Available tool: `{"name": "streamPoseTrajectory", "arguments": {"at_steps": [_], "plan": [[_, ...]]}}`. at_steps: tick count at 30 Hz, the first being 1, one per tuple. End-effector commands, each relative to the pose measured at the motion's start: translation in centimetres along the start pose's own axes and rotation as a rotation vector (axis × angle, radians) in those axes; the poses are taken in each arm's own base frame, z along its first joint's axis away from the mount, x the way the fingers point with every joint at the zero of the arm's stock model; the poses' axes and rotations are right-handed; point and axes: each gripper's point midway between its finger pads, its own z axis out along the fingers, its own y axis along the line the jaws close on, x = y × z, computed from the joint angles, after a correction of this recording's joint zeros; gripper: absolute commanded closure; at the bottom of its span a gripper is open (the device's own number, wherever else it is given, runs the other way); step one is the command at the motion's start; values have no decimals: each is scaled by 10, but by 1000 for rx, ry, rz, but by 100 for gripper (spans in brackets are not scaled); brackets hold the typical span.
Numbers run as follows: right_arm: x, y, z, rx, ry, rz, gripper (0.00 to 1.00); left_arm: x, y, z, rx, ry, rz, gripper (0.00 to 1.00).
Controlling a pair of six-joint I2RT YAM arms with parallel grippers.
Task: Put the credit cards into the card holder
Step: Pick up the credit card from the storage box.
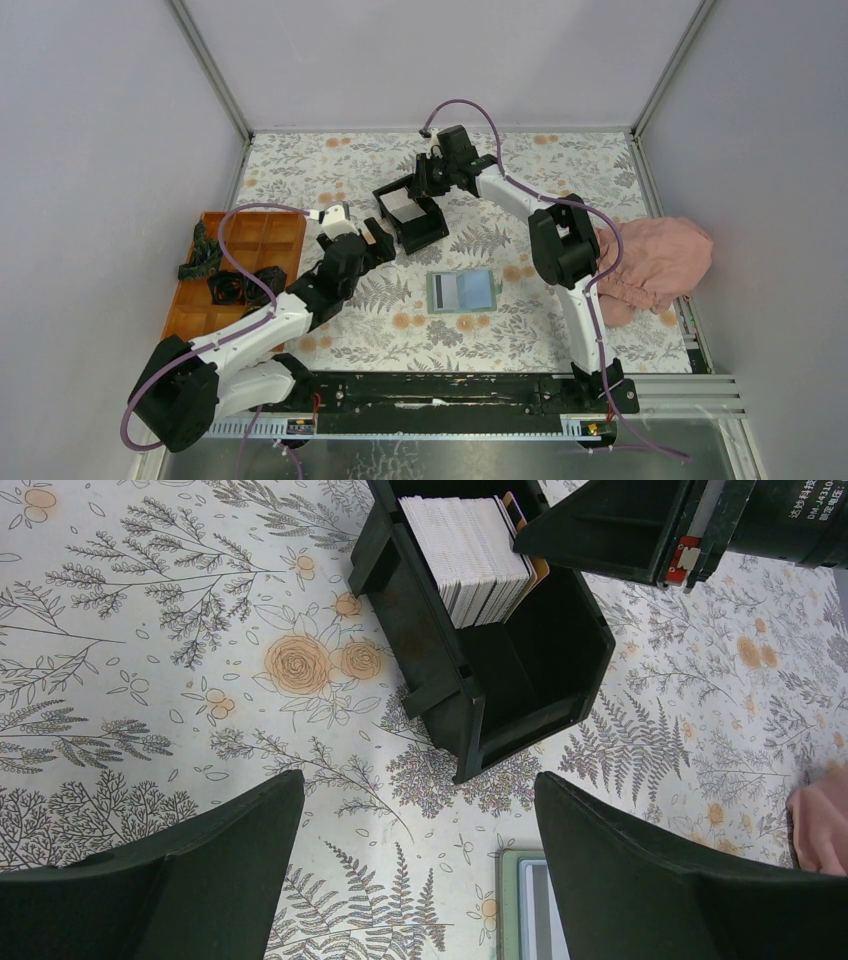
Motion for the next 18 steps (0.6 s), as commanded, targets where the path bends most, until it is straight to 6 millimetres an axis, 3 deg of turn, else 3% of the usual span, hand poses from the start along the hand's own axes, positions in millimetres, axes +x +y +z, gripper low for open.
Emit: {"name": "streamPoseTrajectory", "arguments": {"at_steps": [1, 18], "plan": [[-28, 33, -28, -61, -69, -27, 78, -12, -6, 2, 27, -39, -28, 8], [-30, 24, -34, -55, -83, -12, 76, -9, -8, 3, 30, -28, -31, 9]]}}
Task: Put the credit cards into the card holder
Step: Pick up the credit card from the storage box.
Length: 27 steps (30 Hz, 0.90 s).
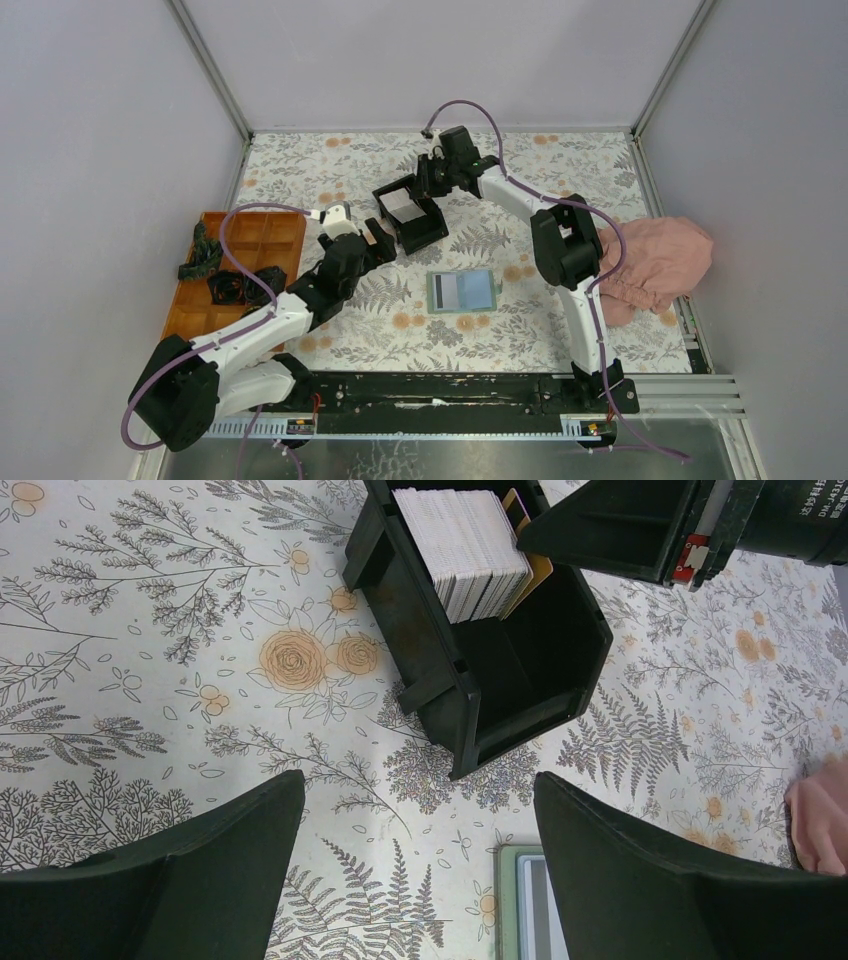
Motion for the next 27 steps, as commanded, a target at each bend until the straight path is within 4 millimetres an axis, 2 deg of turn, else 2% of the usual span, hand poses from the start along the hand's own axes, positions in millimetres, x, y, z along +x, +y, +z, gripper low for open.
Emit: {"name": "streamPoseTrajectory", "arguments": {"at_steps": [1, 19, 24, 27], "plan": [[-31, 25, -30, -58, -82, -13, 76, -11, -6, 3, 22, -37, -32, 9], [-33, 19, -36, -25, -96, -25, 80, -8, -6, 3, 27, -29, -36, 9], [-29, 5, -36, 42, -84, -58, 83, -8, -6, 3, 28, -30, -40, 9], [-27, -2, -37, 114, -84, -107, 89, -7, -7, 4, 29, -29, -46, 9]]}}
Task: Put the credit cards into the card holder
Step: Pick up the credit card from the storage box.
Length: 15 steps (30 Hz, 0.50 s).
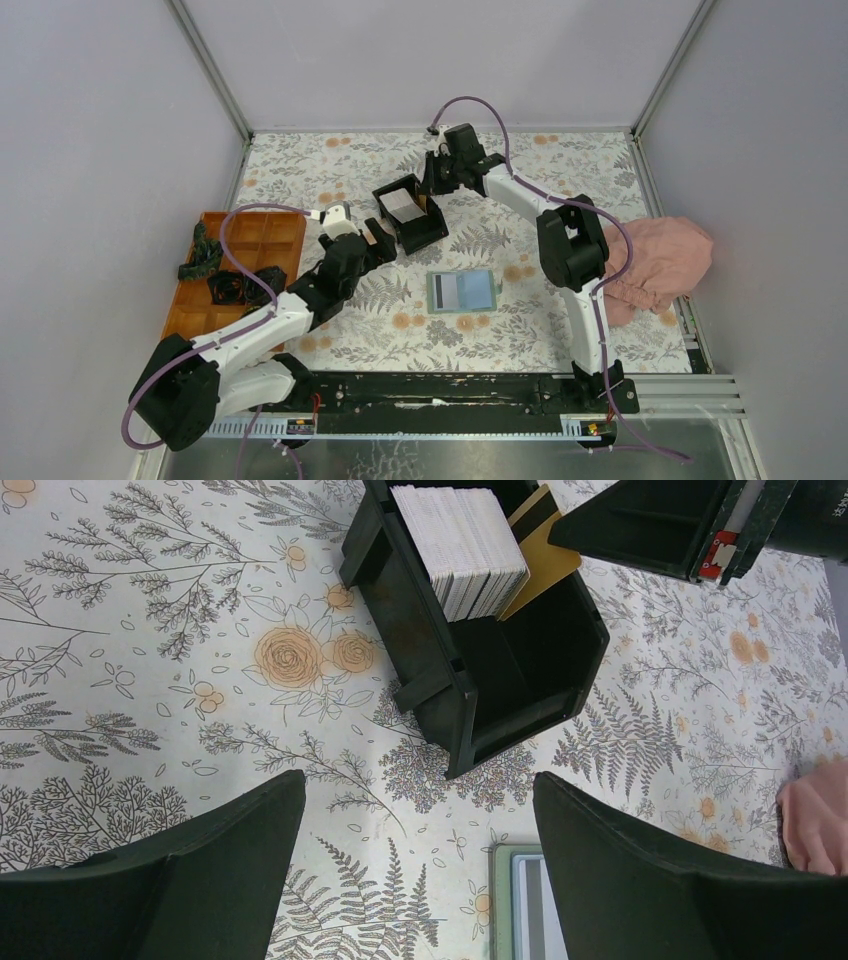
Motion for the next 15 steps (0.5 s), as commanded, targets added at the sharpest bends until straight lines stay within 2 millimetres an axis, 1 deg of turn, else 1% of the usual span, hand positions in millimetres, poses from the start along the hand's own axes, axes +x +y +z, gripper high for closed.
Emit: {"name": "streamPoseTrajectory", "arguments": {"at_steps": [1, 2, 3, 6, 8, 10, 15], "plan": [[-20, 6, -25, 87, -59, -110, 93, -7, -6, 5, 28, -32, -35, 10], [-20, 6, -26, 109, -62, -134, 99, -6, -6, 5, 27, -30, -36, 10], [-20, 6, -27, 131, -65, -154, 100, -7, -6, 5, 26, -32, -38, 10], [-23, 6, -33, 198, -86, -215, 100, -12, -9, 4, 31, -43, -39, 10], [-26, 10, -41, 229, -111, -254, 100, -19, -12, 3, 38, -62, -37, 10], [-31, 20, -51, 244, -147, -289, 100, -28, -16, 1, 48, -84, -30, 10], [-41, 35, -79, 280, -205, -333, 100, -50, -27, -10, 104, -148, -41, 10]]}}
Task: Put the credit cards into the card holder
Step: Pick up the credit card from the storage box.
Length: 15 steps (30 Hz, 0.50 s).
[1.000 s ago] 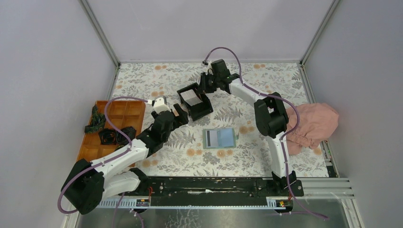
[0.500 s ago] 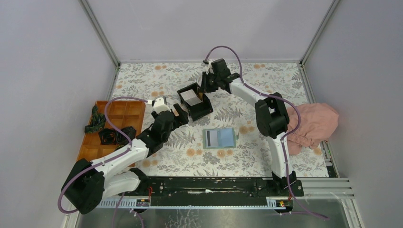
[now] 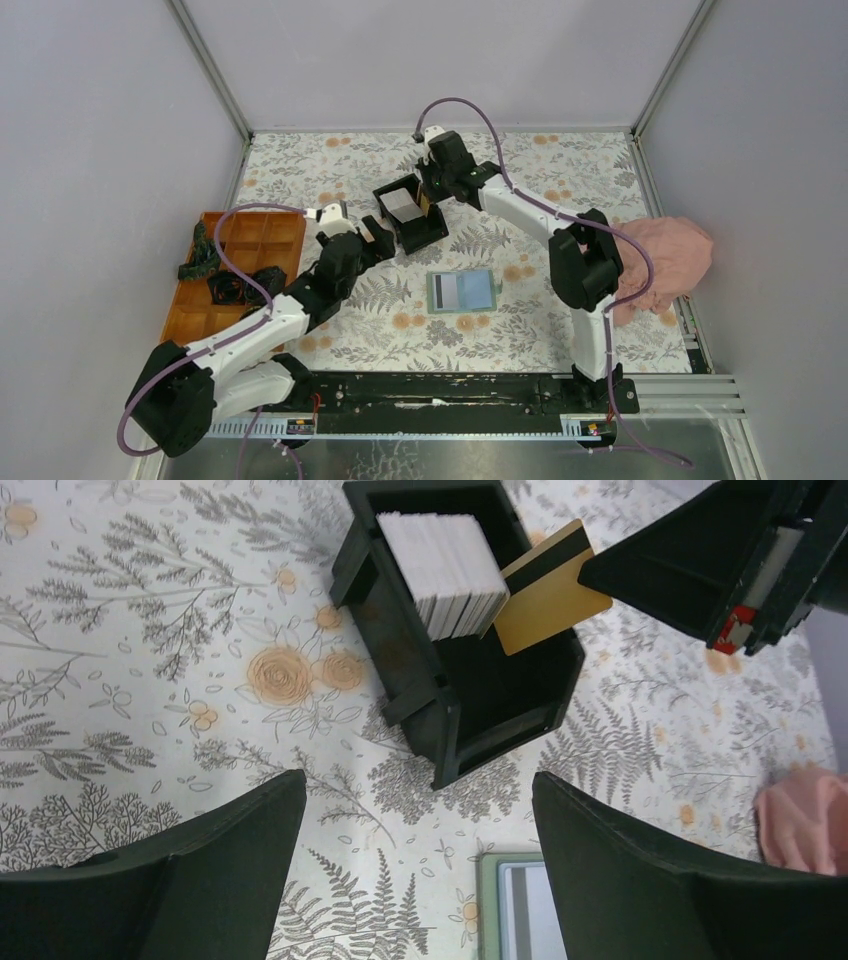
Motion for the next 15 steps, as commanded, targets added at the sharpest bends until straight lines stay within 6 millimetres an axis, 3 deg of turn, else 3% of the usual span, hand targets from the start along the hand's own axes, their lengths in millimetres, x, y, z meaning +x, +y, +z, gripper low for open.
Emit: {"name": "streamPoseTrajectory", "arguments": {"at_steps": [1, 3, 9, 15], "plan": [[-52, 6, -54, 57, -167, -64, 100, -45, -26, -9, 94, -131, -41, 10], [-57, 12, -69, 49, -199, -68, 100, -51, -31, -15, 114, -136, -56, 10], [-46, 32, -117, -6, -216, -56, 100, -63, -57, -35, 249, -120, -46, 10], [-9, 49, -172, -146, -183, 7, 100, -56, -88, -65, 519, -111, 61, 10]]}}
